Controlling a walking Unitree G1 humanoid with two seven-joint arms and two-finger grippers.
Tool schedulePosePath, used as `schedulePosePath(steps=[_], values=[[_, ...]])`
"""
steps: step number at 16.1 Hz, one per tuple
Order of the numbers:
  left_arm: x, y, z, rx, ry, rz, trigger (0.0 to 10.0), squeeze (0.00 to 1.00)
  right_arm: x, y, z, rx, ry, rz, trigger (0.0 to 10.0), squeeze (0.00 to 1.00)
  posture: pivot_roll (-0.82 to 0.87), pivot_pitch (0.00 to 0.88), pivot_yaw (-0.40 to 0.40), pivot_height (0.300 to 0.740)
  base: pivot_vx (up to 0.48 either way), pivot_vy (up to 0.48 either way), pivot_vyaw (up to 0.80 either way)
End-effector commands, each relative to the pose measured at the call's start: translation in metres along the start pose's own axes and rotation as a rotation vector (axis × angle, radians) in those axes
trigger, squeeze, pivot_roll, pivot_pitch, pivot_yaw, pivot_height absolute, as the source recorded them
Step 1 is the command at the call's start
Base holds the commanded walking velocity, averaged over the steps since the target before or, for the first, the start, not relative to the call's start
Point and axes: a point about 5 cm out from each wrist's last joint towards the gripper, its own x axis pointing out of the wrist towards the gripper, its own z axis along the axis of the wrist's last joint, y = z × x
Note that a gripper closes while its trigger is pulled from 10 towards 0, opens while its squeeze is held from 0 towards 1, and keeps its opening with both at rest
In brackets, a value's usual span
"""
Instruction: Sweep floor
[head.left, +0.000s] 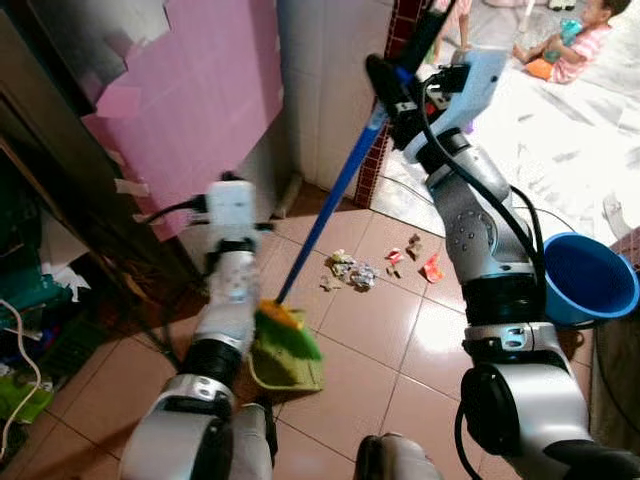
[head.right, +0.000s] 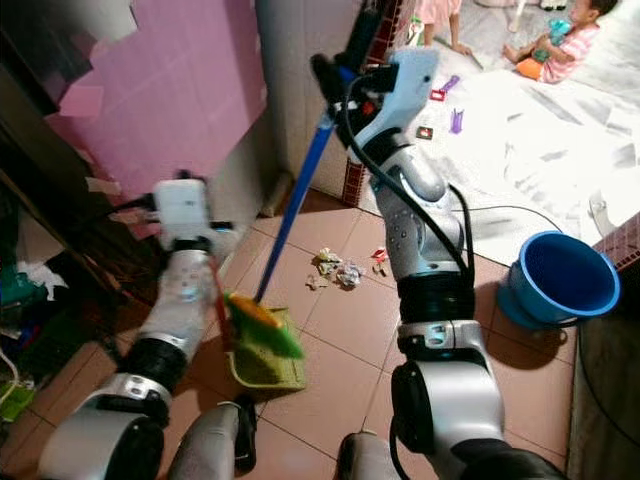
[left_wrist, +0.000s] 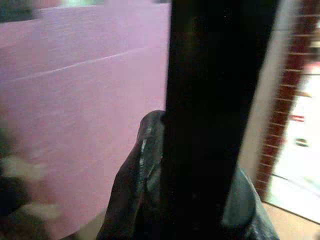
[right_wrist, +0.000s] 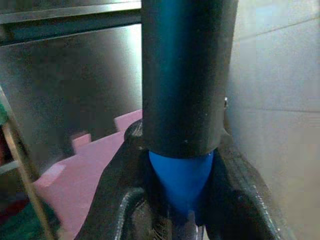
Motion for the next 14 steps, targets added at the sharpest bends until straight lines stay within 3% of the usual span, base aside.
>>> schedulePosePath(steps=[1, 5, 8, 11, 14], values=[[-0.003, -0.013, 0.002, -0.058, -0.006, -0.073, 10.0, 0.00, 0.005, -0.002, 0.018, -0.014, -0.084, -0.020, 10.0, 0.00, -0.06, 0.058, 0.046, 0.740, 0.000, 0.000, 0.00], [-0.010, -0.018, -0.006, -0.086, 0.025, -0.101, 10.0, 0.00, -0.004, -0.021, 0.009, -0.336, 0.010, -0.054, 10.0, 0.00, -0.07, 0.071, 0.033, 0.740, 0.000, 0.000, 0.00], [-0.013, -0.020, -0.008, -0.129, 0.043, -0.155, 10.0, 0.00, -0.015, -0.028, -0.001, -0.358, 0.029, -0.122, 10.0, 0.00, -0.07, 0.078, 0.023, 0.740, 0.000, 0.000, 0.00], [-0.018, -0.020, -0.013, -0.145, 0.073, -0.167, 10.0, 0.00, -0.030, -0.034, -0.003, -0.573, -0.009, -0.229, 10.0, 0.00, -0.07, 0.087, 0.024, 0.740, 0.000, 0.000, 0.00], [-0.021, -0.025, -0.015, -0.147, 0.084, -0.225, 10.0, 0.00, -0.038, -0.036, -0.009, -0.617, -0.010, -0.283, 10.0, 0.00, -0.07, 0.085, 0.027, 0.740, 0.000, 0.000, 0.00]])
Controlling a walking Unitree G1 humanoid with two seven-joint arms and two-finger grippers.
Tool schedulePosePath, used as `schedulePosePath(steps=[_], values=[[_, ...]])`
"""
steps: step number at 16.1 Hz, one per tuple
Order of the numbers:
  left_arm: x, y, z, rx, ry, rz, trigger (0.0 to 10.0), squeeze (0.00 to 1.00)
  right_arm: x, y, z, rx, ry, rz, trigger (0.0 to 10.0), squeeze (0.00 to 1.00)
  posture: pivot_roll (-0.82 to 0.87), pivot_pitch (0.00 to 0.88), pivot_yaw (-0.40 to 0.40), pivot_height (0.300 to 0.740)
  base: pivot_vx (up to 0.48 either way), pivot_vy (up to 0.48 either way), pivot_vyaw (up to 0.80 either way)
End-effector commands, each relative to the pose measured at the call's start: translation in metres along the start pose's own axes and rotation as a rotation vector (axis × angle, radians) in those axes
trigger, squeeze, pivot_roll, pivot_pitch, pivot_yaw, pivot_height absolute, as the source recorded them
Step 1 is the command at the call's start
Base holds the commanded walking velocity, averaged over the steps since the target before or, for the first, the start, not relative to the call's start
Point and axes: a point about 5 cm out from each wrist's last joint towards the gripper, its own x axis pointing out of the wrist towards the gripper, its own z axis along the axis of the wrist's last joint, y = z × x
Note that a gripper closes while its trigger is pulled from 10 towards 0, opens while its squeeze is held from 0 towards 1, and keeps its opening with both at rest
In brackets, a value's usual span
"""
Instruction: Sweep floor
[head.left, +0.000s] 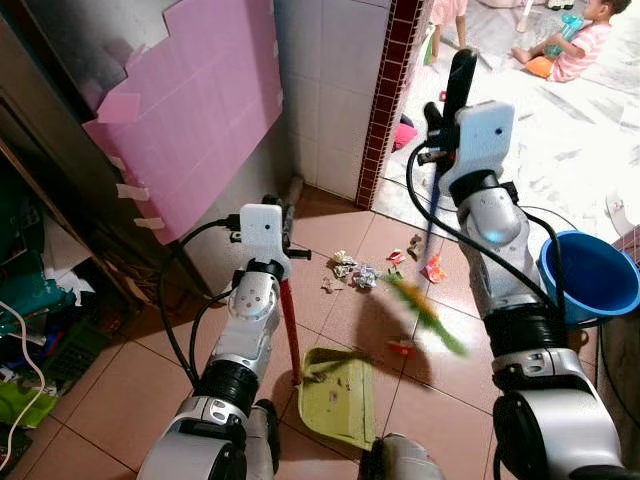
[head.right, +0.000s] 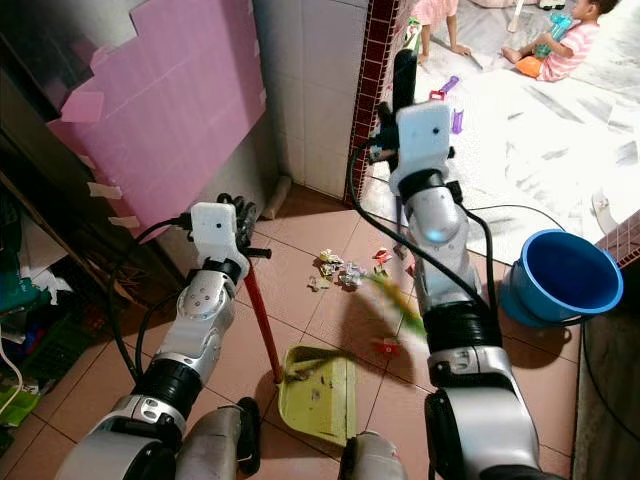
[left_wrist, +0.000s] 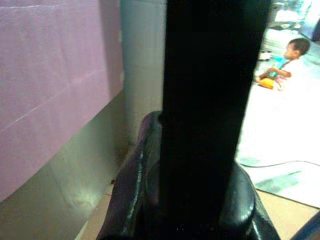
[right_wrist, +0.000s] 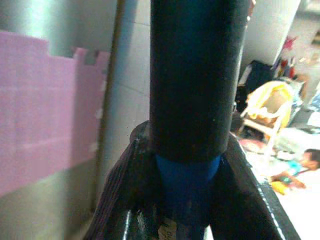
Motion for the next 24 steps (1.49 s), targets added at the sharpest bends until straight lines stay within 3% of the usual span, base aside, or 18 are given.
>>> schedulePosePath(steps=[1, 4, 7, 8, 10, 13, 15, 18, 21, 24], values=[[0.000, -0.003, 0.003, 0.005, -0.013, -0.020, 10.0, 0.00, 0.001, -0.002, 0.014, -0.026, -0.080, -0.021, 10.0, 0.00, -0.07, 0.085, 0.027, 0.740, 0.000, 0.000, 0.00], [0.000, 0.002, 0.004, 0.020, -0.014, 0.014, 10.0, 0.00, -0.006, -0.001, 0.003, -0.062, -0.059, -0.018, 10.0, 0.00, -0.07, 0.082, 0.026, 0.740, 0.000, 0.000, 0.00], [-0.002, 0.009, 0.004, 0.066, -0.031, 0.084, 10.0, 0.00, -0.015, 0.011, -0.022, -0.001, 0.073, -0.025, 10.0, 0.00, -0.07, 0.078, 0.026, 0.740, 0.000, 0.000, 0.00], [-0.002, 0.019, 0.004, 0.132, -0.031, 0.197, 10.0, 0.00, -0.019, 0.019, -0.030, 0.009, 0.122, -0.017, 10.0, 0.00, -0.07, 0.078, 0.027, 0.740, 0.000, 0.000, 0.00], [-0.002, 0.029, 0.002, 0.205, -0.025, 0.300, 10.0, 0.00, -0.025, 0.034, -0.034, 0.052, 0.154, 0.011, 10.0, 0.00, -0.07, 0.082, 0.030, 0.740, 0.000, 0.000, 0.00], [-0.003, 0.034, 0.002, 0.220, -0.026, 0.369, 10.0, 0.00, -0.032, 0.044, -0.047, 0.123, 0.249, 0.041, 10.0, 0.00, -0.07, 0.085, 0.028, 0.740, 0.000, 0.000, 0.00], [-0.001, 0.033, 0.003, 0.217, -0.041, 0.391, 10.0, 0.00, -0.035, 0.052, -0.054, 0.280, 0.336, 0.061, 10.0, 0.00, -0.07, 0.087, 0.025, 0.740, 0.000, 0.000, 0.00], [-0.001, 0.026, 0.000, 0.225, -0.038, 0.378, 10.0, 0.00, -0.027, 0.056, -0.041, 0.440, 0.324, 0.070, 10.0, 0.00, -0.08, 0.087, 0.024, 0.740, 0.000, 0.000, 0.00], [0.000, 0.017, -0.003, 0.198, -0.023, 0.322, 10.0, 0.00, -0.024, 0.058, -0.034, 0.529, 0.324, 0.051, 10.0, 0.00, -0.09, 0.086, 0.023, 0.740, 0.000, 0.000, 0.00], [0.001, 0.009, -0.004, 0.165, -0.017, 0.285, 10.0, 0.00, -0.014, 0.057, -0.017, 0.791, 0.273, -0.001, 10.0, 0.00, -0.09, 0.086, 0.023, 0.740, 0.000, 0.000, 0.00]])
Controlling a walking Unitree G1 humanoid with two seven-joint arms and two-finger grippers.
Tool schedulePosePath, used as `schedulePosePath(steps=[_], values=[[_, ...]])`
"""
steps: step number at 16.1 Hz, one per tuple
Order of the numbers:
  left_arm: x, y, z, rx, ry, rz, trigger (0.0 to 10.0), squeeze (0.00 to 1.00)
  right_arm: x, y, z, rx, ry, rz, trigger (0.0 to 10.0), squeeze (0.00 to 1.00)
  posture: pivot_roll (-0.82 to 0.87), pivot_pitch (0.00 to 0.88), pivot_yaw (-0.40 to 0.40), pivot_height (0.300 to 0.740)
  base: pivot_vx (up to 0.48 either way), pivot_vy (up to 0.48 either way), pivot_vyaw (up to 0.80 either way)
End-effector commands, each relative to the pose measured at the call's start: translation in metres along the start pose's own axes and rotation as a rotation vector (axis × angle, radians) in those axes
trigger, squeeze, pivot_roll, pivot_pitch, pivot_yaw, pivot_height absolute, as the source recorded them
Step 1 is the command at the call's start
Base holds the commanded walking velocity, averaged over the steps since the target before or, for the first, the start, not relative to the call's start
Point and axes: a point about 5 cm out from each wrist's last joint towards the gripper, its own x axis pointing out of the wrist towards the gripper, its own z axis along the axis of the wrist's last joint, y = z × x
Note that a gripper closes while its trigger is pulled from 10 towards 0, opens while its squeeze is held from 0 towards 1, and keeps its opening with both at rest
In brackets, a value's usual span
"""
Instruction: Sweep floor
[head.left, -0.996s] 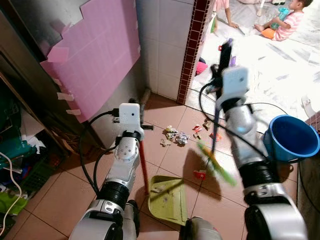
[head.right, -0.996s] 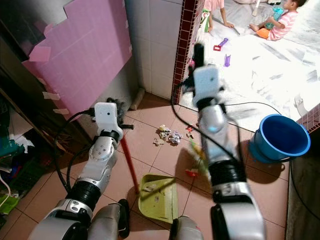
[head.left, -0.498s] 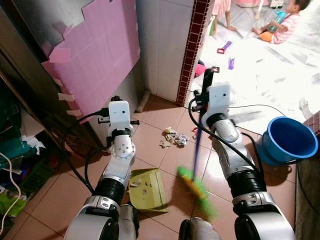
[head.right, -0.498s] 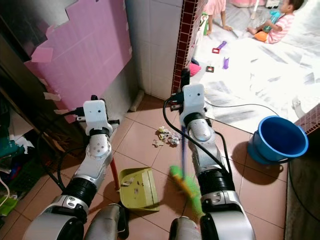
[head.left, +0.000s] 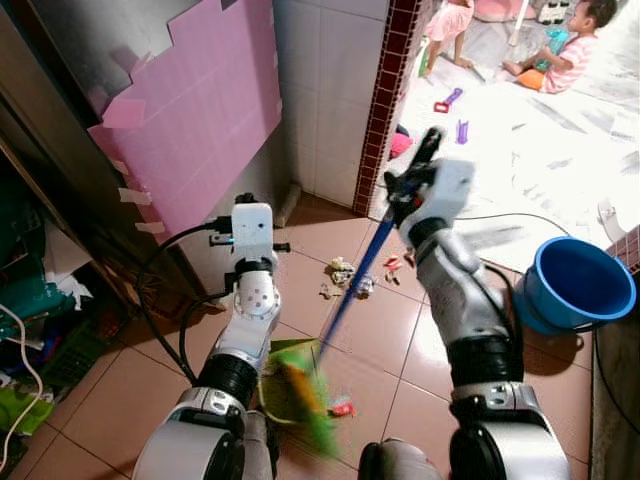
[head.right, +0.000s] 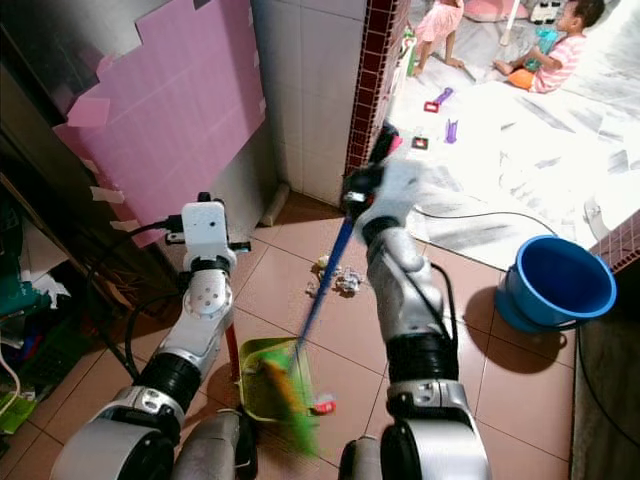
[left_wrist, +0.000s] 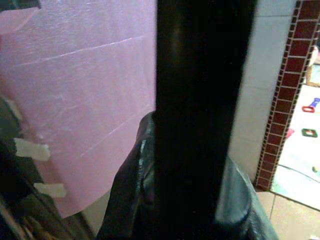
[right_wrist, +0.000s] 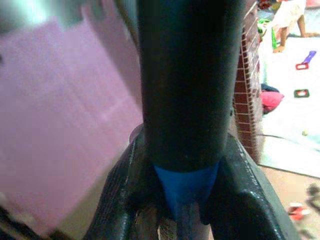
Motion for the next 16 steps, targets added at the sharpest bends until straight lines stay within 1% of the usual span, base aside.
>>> schedulePosePath(steps=[1, 3, 4, 5, 6, 7, 8, 9, 10, 11, 12, 13, 16], values=[[-0.003, -0.007, -0.002, -0.011, 0.013, -0.035, 10.0, 0.00, 0.004, 0.020, 0.020, 0.150, -0.071, 0.082, 10.0, 0.00, -0.09, 0.086, 0.023, 0.740, 0.000, 0.000, 0.00], [-0.002, -0.009, -0.002, -0.029, 0.016, -0.047, 10.0, 0.00, 0.006, 0.031, 0.038, 0.250, -0.110, 0.153, 10.0, 0.00, -0.09, 0.086, 0.023, 0.740, 0.000, 0.000, 0.00], [-0.001, -0.010, 0.000, -0.048, 0.021, -0.057, 10.0, 0.00, 0.006, 0.033, 0.050, 0.184, -0.148, 0.194, 10.0, 0.00, -0.09, 0.086, 0.023, 0.740, 0.000, 0.000, 0.00], [0.000, -0.011, 0.001, -0.081, 0.029, -0.083, 10.0, 0.00, 0.006, 0.033, 0.057, 0.105, -0.183, 0.219, 10.0, 0.00, -0.09, 0.086, 0.023, 0.740, 0.000, 0.000, 0.00], [0.000, -0.013, 0.001, -0.132, 0.045, -0.113, 10.0, 0.00, 0.005, 0.033, 0.069, 0.009, -0.235, 0.235, 10.0, 0.00, -0.09, 0.082, 0.023, 0.740, 0.000, 0.000, 0.00], [0.001, -0.013, 0.001, -0.150, 0.051, -0.127, 10.0, 0.00, 0.004, 0.033, 0.077, -0.026, -0.266, 0.240, 10.0, 0.00, -0.09, 0.081, 0.024, 0.740, 0.000, 0.000, 0.00], [0.001, -0.012, 0.000, -0.118, 0.037, -0.150, 10.0, 0.00, 0.004, 0.028, 0.092, -0.088, -0.327, 0.219, 10.0, 0.00, -0.10, 0.078, 0.025, 0.740, 0.000, 0.000, 0.00], [0.000, -0.013, -0.001, -0.110, 0.036, -0.173, 10.0, 0.00, 0.003, 0.024, 0.101, -0.174, -0.368, 0.196, 10.0, 0.00, -0.10, 0.077, 0.026, 0.740, 0.000, 0.000, 0.00], [-0.001, -0.013, -0.003, -0.100, 0.041, -0.187, 10.0, 0.00, 0.003, 0.018, 0.105, -0.235, -0.383, 0.167, 10.0, 0.00, -0.10, 0.077, 0.027, 0.740, 0.000, 0.000, 0.00], [-0.001, -0.014, -0.004, -0.098, 0.055, -0.206, 10.0, 0.00, 0.002, 0.009, 0.102, -0.307, -0.372, 0.123, 10.0, 0.00, -0.10, 0.078, 0.026, 0.740, 0.000, 0.000, 0.00], [-0.004, -0.016, -0.009, -0.092, 0.089, -0.248, 10.0, 0.00, 0.001, -0.003, 0.091, -0.368, -0.323, 0.058, 10.0, 0.00, -0.10, 0.078, 0.026, 0.740, 0.000, 0.000, 0.00], [-0.005, -0.018, -0.011, -0.100, 0.105, -0.270, 10.0, 0.00, -0.001, -0.007, 0.084, -0.400, -0.300, 0.030, 10.0, 0.00, -0.10, 0.077, 0.025, 0.740, 0.000, 0.000, 0.00], [-0.006, -0.017, -0.016, -0.082, 0.129, -0.283, 10.0, 0.00, -0.012, -0.015, 0.057, -0.486, -0.259, -0.011, 10.0, 0.00, -0.09, 0.074, 0.027, 0.740, 0.000, 0.000, 0.00]])
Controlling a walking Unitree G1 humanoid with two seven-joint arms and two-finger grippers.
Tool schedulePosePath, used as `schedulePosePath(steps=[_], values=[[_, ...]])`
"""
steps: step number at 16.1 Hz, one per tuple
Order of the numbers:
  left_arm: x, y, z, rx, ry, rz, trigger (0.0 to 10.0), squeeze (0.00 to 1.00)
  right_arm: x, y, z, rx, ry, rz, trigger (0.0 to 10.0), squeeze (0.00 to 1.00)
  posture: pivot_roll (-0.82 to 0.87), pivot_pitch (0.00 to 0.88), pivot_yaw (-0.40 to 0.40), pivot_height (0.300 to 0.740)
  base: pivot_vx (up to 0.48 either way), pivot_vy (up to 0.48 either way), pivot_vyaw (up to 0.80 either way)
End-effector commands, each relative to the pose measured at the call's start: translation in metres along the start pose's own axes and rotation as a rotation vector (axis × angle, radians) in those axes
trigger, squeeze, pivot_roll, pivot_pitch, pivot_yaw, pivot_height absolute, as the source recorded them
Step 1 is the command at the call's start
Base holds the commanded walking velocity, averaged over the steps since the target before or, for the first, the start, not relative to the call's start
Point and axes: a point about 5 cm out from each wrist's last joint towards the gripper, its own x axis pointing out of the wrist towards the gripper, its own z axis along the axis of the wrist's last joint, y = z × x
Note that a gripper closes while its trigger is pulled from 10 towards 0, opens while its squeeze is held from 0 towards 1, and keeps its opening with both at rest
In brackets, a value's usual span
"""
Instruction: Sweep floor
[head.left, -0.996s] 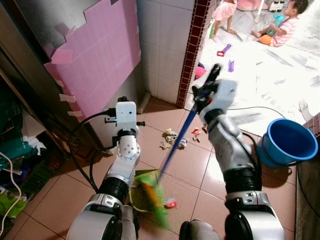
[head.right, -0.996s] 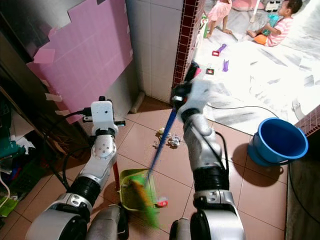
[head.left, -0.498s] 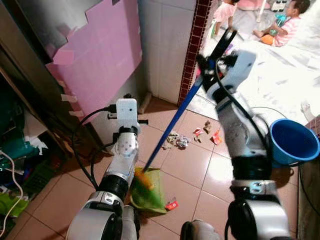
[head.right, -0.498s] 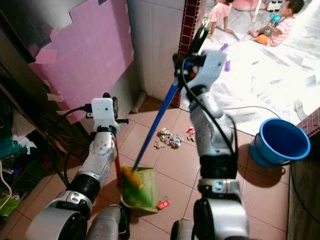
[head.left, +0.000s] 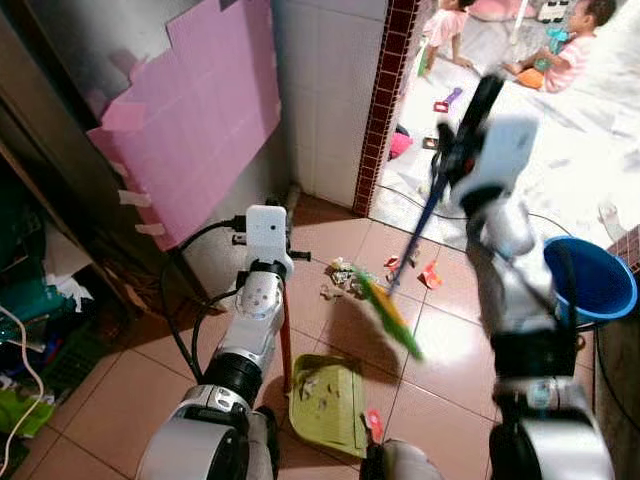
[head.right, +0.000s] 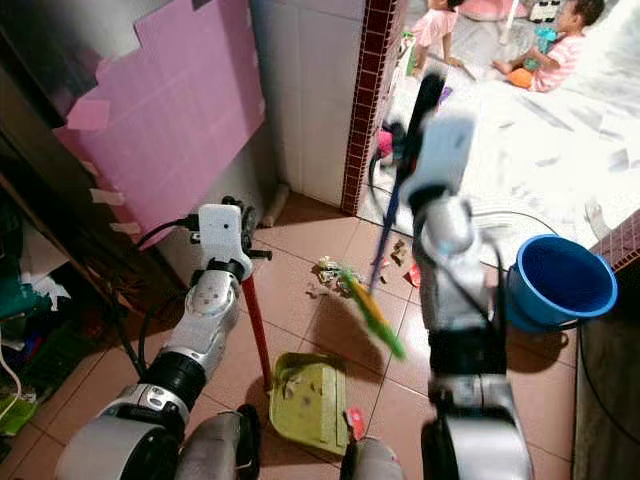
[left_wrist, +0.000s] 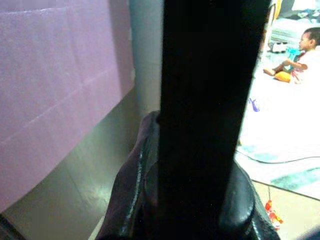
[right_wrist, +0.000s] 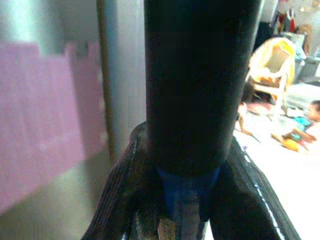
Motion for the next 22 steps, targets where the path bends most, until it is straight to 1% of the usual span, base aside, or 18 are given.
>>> schedulePosePath(steps=[1, 2, 3, 6, 7, 8, 10, 11, 12, 13, 14, 15, 16, 17, 19, 20, 21, 22], values=[[-0.003, -0.004, -0.010, 0.031, 0.055, -0.031, 10.0, 0.00, -0.001, 0.006, 0.004, -0.040, -0.028, -0.009, 10.0, 0.00, -0.09, 0.071, 0.030, 0.740, 0.000, 0.000, 0.00], [-0.003, -0.006, -0.010, 0.052, 0.049, -0.035, 10.0, 0.00, -0.007, 0.005, -0.010, -0.098, 0.044, -0.060, 10.0, 0.00, -0.09, 0.072, 0.032, 0.740, 0.000, 0.000, 0.00], [-0.003, -0.006, -0.010, 0.059, 0.051, -0.032, 10.0, 0.00, -0.010, 0.005, -0.014, -0.109, 0.069, -0.073, 10.0, 0.00, -0.08, 0.071, 0.033, 0.740, 0.000, 0.000, 0.00], [-0.003, -0.005, -0.011, 0.059, 0.069, -0.025, 10.0, 0.00, -0.015, 0.009, -0.028, -0.102, 0.152, -0.104, 10.0, 0.00, -0.08, 0.071, 0.034, 0.740, 0.000, 0.000, 0.00], [-0.004, -0.008, -0.012, 0.046, 0.079, -0.030, 10.0, 0.00, -0.017, 0.014, -0.040, 0.005, 0.226, -0.118, 10.0, 0.00, -0.08, 0.072, 0.032, 0.740, 0.000, 0.000, 0.00], [-0.004, -0.008, -0.012, 0.046, 0.079, -0.030, 10.0, 0.00, -0.017, 0.014, -0.040, 0.005, 0.226, -0.118, 10.0, 0.00, -0.08, 0.072, 0.032, 0.740, 0.000, 0.000, 0.00], [-0.005, -0.011, -0.015, 0.047, 0.094, -0.028, 10.0, 0.00, -0.015, 0.018, -0.051, 0.125, 0.318, -0.151, 10.0, 0.00, -0.08, 0.074, 0.029, 0.740, 0.000, 0.000, 0.00], [-0.005, -0.011, -0.015, 0.044, 0.099, -0.016, 10.0, 0.00, -0.014, 0.021, -0.056, 0.211, 0.376, -0.177, 10.0, 0.00, -0.08, 0.080, 0.026, 0.740, 0.000, 0.000, 0.00], [-0.005, -0.011, -0.015, 0.044, 0.099, -0.016, 10.0, 0.00, -0.014, 0.021, -0.056, 0.211, 0.376, -0.177, 10.0, 0.00, -0.08, 0.080, 0.026, 0.740, 0.000, 0.000, 0.00], [-0.005, -0.011, -0.016, 0.036, 0.107, -0.001, 10.0, 0.00, -0.014, 0.024, -0.059, 0.272, 0.415, -0.190, 10.0, 0.00, -0.07, 0.081, 0.025, 0.740, 0.000, 0.000, 0.00], [-0.005, -0.010, -0.016, 0.032, 0.114, 0.008, 10.0, 0.00, -0.013, 0.026, -0.060, 0.319, 0.431, -0.194, 10.0, 0.00, -0.07, 0.081, 0.025, 0.740, 0.000, 0.000, 0.00], [-0.006, -0.011, -0.018, 0.015, 0.126, 0.006, 10.0, 0.00, -0.008, 0.033, -0.056, 0.463, 0.429, -0.200, 10.0, 0.00, -0.08, 0.085, 0.024, 0.740, 0.000, 0.000, 0.00], [-0.006, -0.012, -0.019, 0.016, 0.129, 0.002, 10.0, 0.00, -0.003, 0.035, -0.049, 0.552, 0.389, -0.194, 10.0, 0.00, -0.08, 0.086, 0.024, 0.740, 0.000, 0.000, 0.00], [-0.006, -0.012, -0.019, 0.017, 0.129, 0.004, 10.0, 0.00, 0.001, 0.037, -0.042, 0.575, 0.352, -0.177, 10.0, 0.00, -0.08, 0.086, 0.024, 0.740, 0.000, 0.000, 0.00], [-0.006, -0.009, -0.017, 0.010, 0.124, 0.040, 10.0, 0.00, 0.015, 0.039, -0.013, 0.670, 0.209, -0.113, 10.0, 0.00, -0.08, 0.087, 0.023, 0.740, 0.000, 0.000, 0.00], [-0.005, -0.008, -0.017, 0.008, 0.123, 0.047, 10.0, 0.00, 0.018, 0.038, -0.007, 0.693, 0.181, -0.103, 10.0, 0.00, -0.08, 0.087, 0.023, 0.740, 0.000, 0.000, 0.00], [-0.005, -0.006, -0.016, 0.002, 0.118, 0.068, 10.0, 0.00, 0.023, 0.036, 0.005, 0.718, 0.130, -0.076, 10.0, 0.00, -0.08, 0.084, 0.023, 0.740, 0.000, 0.000, 0.00], [-0.004, -0.005, -0.015, 0.007, 0.111, 0.078, 10.0, 0.00, 0.025, 0.033, 0.011, 0.692, 0.095, -0.062, 10.0, 0.00, -0.08, 0.084, 0.023, 0.740, 0.000, 0.000, 0.00]])
